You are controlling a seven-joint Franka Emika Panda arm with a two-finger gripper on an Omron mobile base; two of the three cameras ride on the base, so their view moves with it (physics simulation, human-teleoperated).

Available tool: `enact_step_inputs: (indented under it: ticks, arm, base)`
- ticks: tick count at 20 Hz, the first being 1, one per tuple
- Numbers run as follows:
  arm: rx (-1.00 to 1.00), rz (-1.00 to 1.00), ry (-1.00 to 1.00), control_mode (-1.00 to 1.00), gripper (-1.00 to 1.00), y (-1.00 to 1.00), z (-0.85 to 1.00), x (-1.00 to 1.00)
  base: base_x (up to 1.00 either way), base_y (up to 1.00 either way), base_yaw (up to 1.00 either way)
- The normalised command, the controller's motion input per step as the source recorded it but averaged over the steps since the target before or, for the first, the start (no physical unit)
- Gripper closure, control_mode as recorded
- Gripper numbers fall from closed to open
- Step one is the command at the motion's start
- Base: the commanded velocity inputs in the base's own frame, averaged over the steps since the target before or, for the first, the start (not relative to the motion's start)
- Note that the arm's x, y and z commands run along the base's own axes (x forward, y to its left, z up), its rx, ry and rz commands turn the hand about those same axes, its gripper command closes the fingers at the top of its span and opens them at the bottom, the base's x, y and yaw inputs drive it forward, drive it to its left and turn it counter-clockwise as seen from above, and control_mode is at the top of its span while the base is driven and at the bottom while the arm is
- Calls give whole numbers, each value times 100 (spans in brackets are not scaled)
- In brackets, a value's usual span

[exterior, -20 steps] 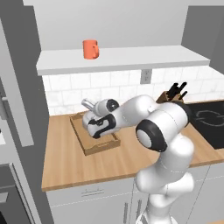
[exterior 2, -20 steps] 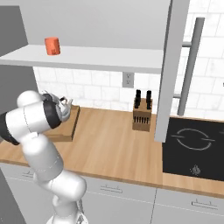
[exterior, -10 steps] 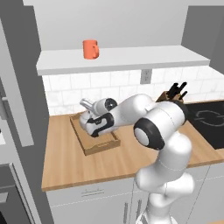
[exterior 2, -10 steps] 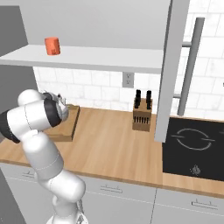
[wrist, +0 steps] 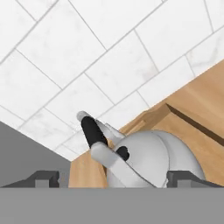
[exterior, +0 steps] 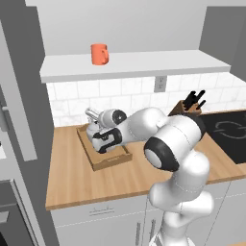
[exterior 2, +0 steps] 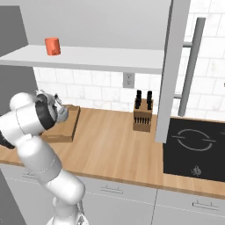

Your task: Pick the kettle from the counter and place it on the tray. Then pick the mug from the cabinet and place it on the tray. Then close the cabinet doors.

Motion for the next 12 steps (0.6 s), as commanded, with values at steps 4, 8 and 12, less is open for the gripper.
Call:
enact_step_inputs:
  ticks: [4, 8, 12]
  arm:
    - [-6, 0, 0, -100, -100, 0, 73, -58]
    - [-15, 0, 8, -100, -100, -1, 89, -77]
    - [-22, 1, 22, -100, -100, -1, 100, -54]
  base:
    - [0, 0, 0]
    - [0, 0, 0]
    - [0, 0, 0]
